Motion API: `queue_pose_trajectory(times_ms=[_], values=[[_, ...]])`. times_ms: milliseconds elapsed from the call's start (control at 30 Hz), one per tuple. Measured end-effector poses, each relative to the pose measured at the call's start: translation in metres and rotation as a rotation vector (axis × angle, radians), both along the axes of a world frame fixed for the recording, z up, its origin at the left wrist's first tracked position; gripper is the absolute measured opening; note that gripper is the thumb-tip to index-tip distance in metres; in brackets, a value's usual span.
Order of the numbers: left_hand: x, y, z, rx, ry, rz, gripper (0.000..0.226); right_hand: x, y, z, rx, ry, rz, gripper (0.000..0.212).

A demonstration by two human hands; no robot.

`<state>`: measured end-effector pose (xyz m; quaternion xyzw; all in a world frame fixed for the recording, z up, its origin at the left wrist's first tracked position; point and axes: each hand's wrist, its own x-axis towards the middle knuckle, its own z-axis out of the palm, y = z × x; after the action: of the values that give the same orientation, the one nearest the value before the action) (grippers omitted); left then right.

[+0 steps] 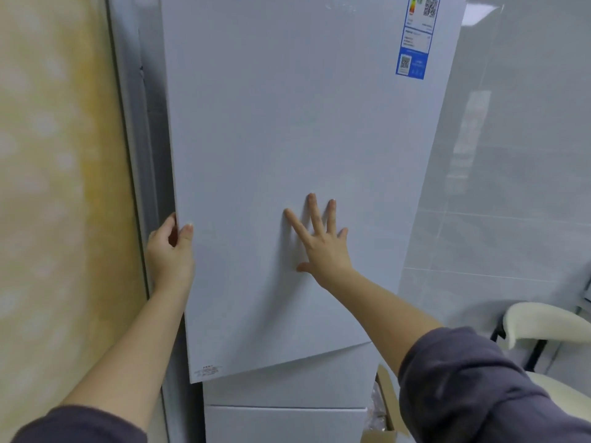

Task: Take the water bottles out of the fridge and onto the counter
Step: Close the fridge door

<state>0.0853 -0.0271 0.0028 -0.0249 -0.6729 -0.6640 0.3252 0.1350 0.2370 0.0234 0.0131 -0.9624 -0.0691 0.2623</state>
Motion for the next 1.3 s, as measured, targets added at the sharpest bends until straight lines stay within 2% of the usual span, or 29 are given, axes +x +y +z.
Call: queue_pose_trajectory(times_ms=[500,867,1033,1133,1167,1233,1300], values=[[-0.098,-0.003,0.008,0.079,-0.087,-0.217,0.043,-0.063,-0.022,-0.005,0.011,0.018,-0.244,0.141],[-0.136,0.001,0.005,0.044,-0.073,-0.261,0.042,-0.082,-0.025,-0.007,0.029,0.021,-0.325,0.138],[-0.137,0.002,0.006,0.001,-0.051,-0.206,0.044,-0.081,-0.027,-0.005,0.032,0.013,-0.328,0.138],[-0.122,0.002,0.006,-0.166,0.085,-0.076,0.057,-0.077,-0.026,-0.004,0.048,0.025,-0.296,0.135],[-0.116,0.002,0.004,-0.310,0.177,-0.018,0.070,-0.074,-0.024,-0.002,0.049,0.031,-0.289,0.134],[-0.107,0.005,-0.002,-0.736,0.394,0.115,0.095,-0.067,-0.018,0.001,0.061,0.057,-0.296,0.135],[-0.101,0.012,-0.004,-1.122,0.489,0.170,0.114,-0.062,-0.011,0.004,0.061,0.059,-0.332,0.136]])
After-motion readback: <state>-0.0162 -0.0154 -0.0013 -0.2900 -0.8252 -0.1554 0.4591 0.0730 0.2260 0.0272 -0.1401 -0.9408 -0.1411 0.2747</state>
